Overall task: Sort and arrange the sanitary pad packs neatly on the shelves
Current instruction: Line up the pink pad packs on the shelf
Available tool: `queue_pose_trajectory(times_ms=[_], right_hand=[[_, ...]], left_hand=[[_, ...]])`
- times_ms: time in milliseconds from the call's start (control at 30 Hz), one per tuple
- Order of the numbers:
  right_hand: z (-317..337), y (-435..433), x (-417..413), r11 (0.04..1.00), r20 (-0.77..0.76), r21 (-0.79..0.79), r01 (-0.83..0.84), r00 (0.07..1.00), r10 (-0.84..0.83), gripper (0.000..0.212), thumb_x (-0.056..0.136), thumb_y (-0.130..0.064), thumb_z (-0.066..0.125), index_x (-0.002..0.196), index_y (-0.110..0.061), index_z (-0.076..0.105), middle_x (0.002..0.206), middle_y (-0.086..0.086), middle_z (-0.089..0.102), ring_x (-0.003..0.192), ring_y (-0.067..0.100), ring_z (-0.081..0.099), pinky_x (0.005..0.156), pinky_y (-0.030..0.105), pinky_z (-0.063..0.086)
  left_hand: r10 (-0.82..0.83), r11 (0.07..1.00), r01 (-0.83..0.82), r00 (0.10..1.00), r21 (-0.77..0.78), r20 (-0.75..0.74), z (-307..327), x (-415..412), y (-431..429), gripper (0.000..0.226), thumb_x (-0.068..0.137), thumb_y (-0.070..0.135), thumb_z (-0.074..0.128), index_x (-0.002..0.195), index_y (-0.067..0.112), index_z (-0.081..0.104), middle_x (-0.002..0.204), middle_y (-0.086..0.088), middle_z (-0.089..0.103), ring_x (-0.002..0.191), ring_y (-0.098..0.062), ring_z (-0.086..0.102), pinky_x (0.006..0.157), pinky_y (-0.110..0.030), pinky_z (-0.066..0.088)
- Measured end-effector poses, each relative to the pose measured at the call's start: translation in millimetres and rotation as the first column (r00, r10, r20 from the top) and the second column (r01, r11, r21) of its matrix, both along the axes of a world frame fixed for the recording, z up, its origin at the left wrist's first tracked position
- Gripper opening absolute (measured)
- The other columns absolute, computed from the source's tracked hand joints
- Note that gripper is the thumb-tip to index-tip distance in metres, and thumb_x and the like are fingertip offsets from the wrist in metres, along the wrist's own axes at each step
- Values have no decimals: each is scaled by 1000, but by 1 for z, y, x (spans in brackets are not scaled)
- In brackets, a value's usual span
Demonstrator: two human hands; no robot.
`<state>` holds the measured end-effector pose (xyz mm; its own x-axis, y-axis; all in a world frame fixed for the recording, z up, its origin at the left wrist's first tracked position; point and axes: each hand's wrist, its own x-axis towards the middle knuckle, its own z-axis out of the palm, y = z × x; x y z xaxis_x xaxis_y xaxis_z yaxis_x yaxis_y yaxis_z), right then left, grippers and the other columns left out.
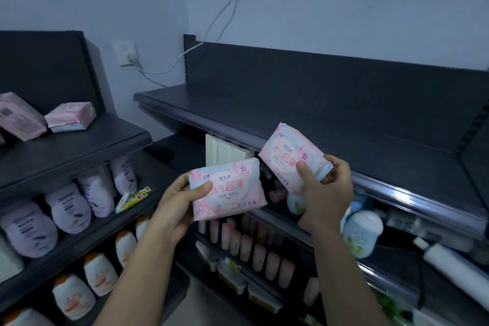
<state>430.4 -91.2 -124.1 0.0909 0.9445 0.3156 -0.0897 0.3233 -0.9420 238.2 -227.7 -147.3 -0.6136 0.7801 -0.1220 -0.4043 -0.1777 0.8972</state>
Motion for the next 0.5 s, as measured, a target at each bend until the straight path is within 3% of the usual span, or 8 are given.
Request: queue_pose_trajectory(times_ms=[133, 233, 367, 500], right_hand=[[-3, -15, 29, 996, -16, -12, 93, 996, -93, 36, 75, -24, 81, 103, -27, 58, 86, -18, 64, 78, -4, 62, 68, 28, 53], [-6, -31, 50, 985, -22, -51, 165, 986, -166, 38, 75, -26, 81, 105, -26, 59, 95, -13, 65, 86, 5, 64, 72, 32, 55], [-11, -59, 81, 956, 12, -61, 286, 958, -286, 36, 72, -27, 81, 102, -28, 61, 100, -8, 66, 92, 12, 63, 70, 28, 51], [-20, -83, 119, 913, 64, -59, 403, 915, -399, 36, 72, -29, 82, 100, -32, 60, 100, -11, 67, 94, 12, 63, 82, 42, 55]], left_hand=[[-107, 994, 106, 993, -17, -41, 2, 19, 3, 47, 65, 9, 72, 111, 7, 61, 109, -15, 71, 97, -32, 69, 77, -47, 59], [-213, 977, 212, 977, -21, -33, 5, 34, 5, 43, 66, 7, 70, 107, 5, 60, 106, -18, 71, 88, -30, 70, 68, -46, 60], [-328, 944, 327, 944, -36, -32, 4, 57, 4, 55, 65, 7, 72, 117, -2, 56, 109, -19, 70, 97, -36, 69, 73, -51, 59], [-434, 900, 432, 900, -55, -43, 1, 90, 4, 53, 65, 6, 72, 116, -1, 59, 110, -18, 70, 99, -36, 68, 75, -51, 58]])
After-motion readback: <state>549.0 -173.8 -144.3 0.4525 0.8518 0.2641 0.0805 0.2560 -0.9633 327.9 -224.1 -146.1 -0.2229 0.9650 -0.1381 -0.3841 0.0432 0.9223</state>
